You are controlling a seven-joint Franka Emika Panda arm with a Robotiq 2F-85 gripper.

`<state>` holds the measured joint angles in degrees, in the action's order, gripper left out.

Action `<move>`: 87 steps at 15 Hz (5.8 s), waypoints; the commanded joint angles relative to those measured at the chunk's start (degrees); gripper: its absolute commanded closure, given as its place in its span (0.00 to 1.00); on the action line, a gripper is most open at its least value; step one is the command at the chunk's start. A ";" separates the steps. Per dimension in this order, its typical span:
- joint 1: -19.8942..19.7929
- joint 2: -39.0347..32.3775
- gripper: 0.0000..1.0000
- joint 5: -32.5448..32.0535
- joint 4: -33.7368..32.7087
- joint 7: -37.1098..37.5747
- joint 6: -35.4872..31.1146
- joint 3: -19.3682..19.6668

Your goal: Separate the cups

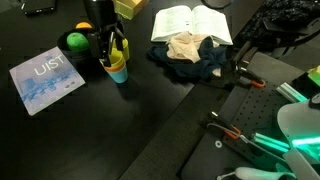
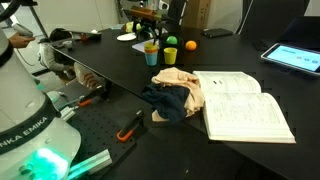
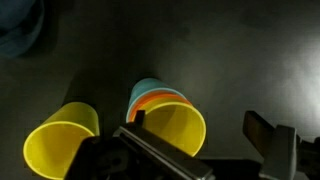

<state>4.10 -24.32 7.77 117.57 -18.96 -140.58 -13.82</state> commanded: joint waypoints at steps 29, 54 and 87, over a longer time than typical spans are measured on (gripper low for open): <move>-1.85 -4.61 0.98 -4.28 -3.28 -3.69 -7.92 0.69; -1.29 4.25 0.98 -5.67 -5.69 -7.53 4.08 1.17; -5.48 6.23 0.98 7.44 8.58 -15.11 -9.97 -0.91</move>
<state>0.51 -18.74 11.82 124.27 -30.39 -146.05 -12.55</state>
